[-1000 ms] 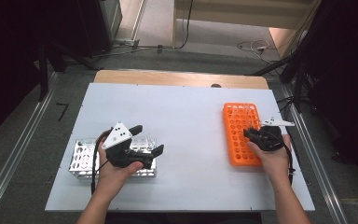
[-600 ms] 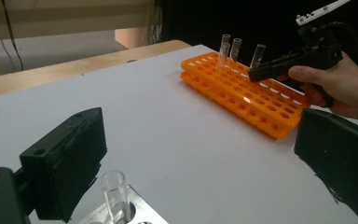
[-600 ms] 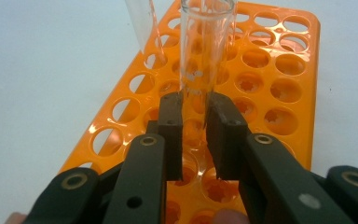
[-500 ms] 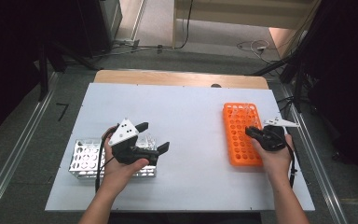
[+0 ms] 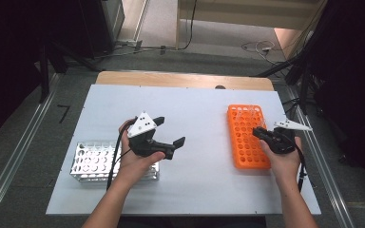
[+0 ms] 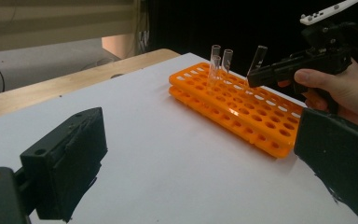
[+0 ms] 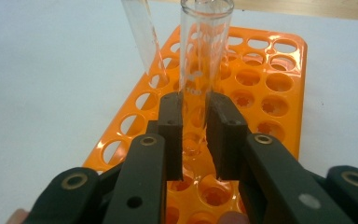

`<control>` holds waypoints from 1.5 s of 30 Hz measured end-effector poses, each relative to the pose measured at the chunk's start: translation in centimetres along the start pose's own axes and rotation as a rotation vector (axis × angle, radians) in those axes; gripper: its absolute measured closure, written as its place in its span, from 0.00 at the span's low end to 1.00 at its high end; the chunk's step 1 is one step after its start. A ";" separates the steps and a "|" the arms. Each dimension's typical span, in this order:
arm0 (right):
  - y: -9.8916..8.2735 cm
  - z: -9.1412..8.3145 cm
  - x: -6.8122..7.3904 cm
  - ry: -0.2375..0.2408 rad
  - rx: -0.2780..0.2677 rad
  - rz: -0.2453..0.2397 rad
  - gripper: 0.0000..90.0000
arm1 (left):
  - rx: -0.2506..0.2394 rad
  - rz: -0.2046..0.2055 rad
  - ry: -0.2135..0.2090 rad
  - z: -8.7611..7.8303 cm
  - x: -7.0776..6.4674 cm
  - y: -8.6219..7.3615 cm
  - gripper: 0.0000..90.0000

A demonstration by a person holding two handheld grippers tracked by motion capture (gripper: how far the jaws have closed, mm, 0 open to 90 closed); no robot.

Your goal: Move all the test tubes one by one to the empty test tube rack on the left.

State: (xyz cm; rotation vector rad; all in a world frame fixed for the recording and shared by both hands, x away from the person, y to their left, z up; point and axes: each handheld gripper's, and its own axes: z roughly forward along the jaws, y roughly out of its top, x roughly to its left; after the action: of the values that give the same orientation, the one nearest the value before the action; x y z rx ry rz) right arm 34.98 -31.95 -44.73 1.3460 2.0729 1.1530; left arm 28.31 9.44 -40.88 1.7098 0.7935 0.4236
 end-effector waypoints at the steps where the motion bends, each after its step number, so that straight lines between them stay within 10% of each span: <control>1: 0.0 -0.1 0.0 0.000 -0.002 -0.003 0.83 | 0.005 0.004 -0.002 0.2 0.0 0.0 0.03; 23: 2.6 -3.2 2.4 0.077 -0.063 -0.071 0.83 | 0.015 0.018 -0.046 1.3 -1.3 -0.1 0.03; 45: 3.1 -2.1 11.3 0.288 -0.016 -0.262 0.83 | -0.004 0.004 -0.124 1.1 -3.0 0.7 0.18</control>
State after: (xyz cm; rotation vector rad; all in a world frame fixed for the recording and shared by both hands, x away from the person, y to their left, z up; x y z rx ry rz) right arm 30.17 -22.15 -39.94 0.9069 2.3479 1.3034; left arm 27.13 6.51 -40.16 1.7165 0.6985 0.3188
